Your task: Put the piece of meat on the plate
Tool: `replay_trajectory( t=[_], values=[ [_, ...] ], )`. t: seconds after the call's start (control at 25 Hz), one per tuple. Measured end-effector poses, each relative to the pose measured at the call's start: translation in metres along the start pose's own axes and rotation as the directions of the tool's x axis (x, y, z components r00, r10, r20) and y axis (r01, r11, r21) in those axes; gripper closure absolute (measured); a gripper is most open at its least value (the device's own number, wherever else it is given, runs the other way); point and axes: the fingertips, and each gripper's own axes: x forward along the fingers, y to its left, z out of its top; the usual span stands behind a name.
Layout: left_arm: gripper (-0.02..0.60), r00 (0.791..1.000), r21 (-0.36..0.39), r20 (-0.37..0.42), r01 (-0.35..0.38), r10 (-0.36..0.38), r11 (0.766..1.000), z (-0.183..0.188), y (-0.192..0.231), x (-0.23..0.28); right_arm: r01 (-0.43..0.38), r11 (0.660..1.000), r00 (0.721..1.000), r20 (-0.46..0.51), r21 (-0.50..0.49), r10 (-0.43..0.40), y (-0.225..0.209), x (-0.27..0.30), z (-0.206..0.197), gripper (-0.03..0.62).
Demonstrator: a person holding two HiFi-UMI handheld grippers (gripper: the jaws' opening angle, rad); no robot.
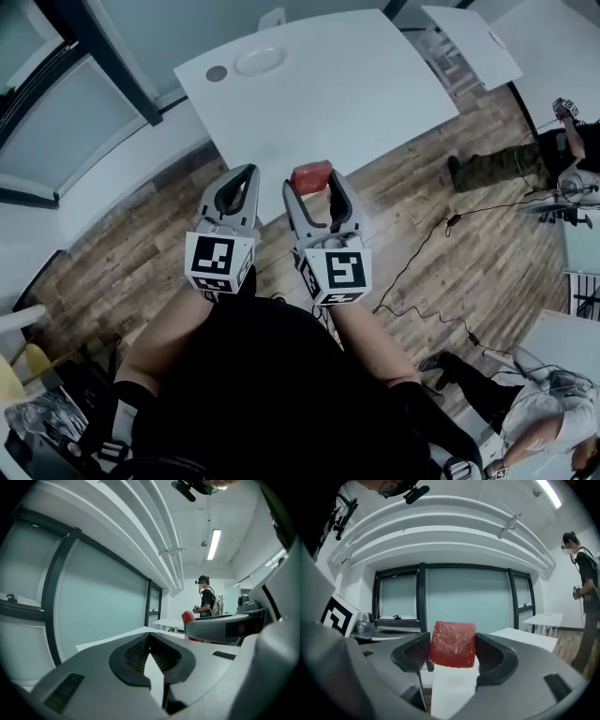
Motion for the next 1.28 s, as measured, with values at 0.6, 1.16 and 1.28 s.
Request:
replay_trajectory(
  t=[0.6,1.16,1.28],
  values=[
    [0.578,0.999,0.011,0.016,0.042,-0.042,0.999,0.028,0.084,0.071,0.025,1.0,1.0,-0.012,0.015,-0.025,-0.005,0.11,0.019,0.293],
    [0.578,0.998,0.006,-0.041,-0.049,0.049,0.999,0.018,0.09,0.14,-0.086,0.995,0.995,-0.051,0.042,0.088,-0.05,0.17,0.006,0.294],
    [0.578,0.994,0.002,-0.054,-0.092,0.092,0.996,0.017,0.091,0.163,-0.123,0.991,0.99,-0.063,0.056,0.127,-0.067,0.184,0.002,0.294]
  ],
)
